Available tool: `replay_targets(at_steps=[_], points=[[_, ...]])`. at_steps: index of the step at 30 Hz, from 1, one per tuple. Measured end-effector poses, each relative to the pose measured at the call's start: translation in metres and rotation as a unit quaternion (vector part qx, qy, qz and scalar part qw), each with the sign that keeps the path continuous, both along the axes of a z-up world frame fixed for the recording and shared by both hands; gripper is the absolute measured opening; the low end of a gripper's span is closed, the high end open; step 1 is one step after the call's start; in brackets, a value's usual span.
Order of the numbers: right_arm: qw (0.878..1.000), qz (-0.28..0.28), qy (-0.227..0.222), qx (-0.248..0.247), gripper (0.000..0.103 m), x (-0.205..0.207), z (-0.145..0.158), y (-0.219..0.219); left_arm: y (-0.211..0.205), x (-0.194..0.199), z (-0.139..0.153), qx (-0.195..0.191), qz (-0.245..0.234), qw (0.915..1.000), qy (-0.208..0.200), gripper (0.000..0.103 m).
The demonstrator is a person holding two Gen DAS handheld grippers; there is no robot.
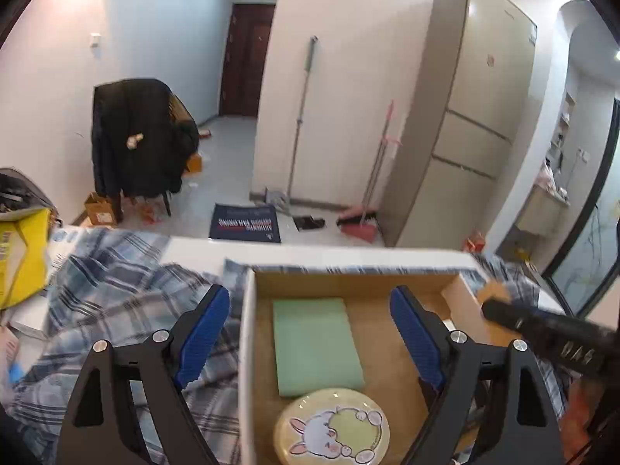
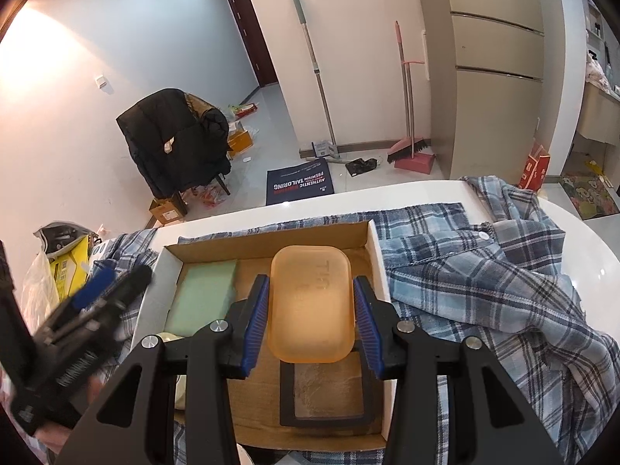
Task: Organize rigid objects
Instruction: 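Lower the green pad and orange case into the box and open both grippers, then withdraw both tools up from the box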
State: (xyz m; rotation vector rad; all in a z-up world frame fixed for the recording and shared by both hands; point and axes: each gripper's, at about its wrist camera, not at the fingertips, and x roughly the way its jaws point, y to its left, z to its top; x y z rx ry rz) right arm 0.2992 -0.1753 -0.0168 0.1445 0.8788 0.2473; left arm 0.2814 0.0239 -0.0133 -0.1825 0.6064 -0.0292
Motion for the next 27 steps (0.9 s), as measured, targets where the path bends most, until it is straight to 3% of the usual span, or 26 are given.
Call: replay_targets(at_steps=[9,15,21,22,24,27], points=[[0.996,0.065,0.059,0.022,0.042,0.002,-0.037,0.03,0.008,-0.017,0.016,0.0,0.027,0.9968,-0.075,0.087],[0.993,0.089,0.073,0.015,0.042,-0.001,-0.051,0.045,0.009,-0.022,0.02,0.004,0.038,0.9948,-0.095,0.103],[0.994,0.097,0.051,-0.022,0.043,-0.007,-0.049,0.057,0.002,-0.029,0.033,0.031,0.041,0.9926,-0.11,0.103],[0.994,0.097,0.049,-0.025,0.044,-0.007,-0.049,0.057,0.0,-0.031,0.036,0.032,0.037,0.9927,-0.11,0.103],[0.995,0.093,0.04,-0.025,0.058,-0.008,-0.045,0.055,-0.003,-0.038,0.046,0.029,0.031,0.9922,-0.118,0.103],[0.996,0.081,0.015,-0.035,0.06,-0.012,-0.03,0.051,-0.006,-0.051,0.062,0.029,0.032,0.9898,-0.136,0.103]])
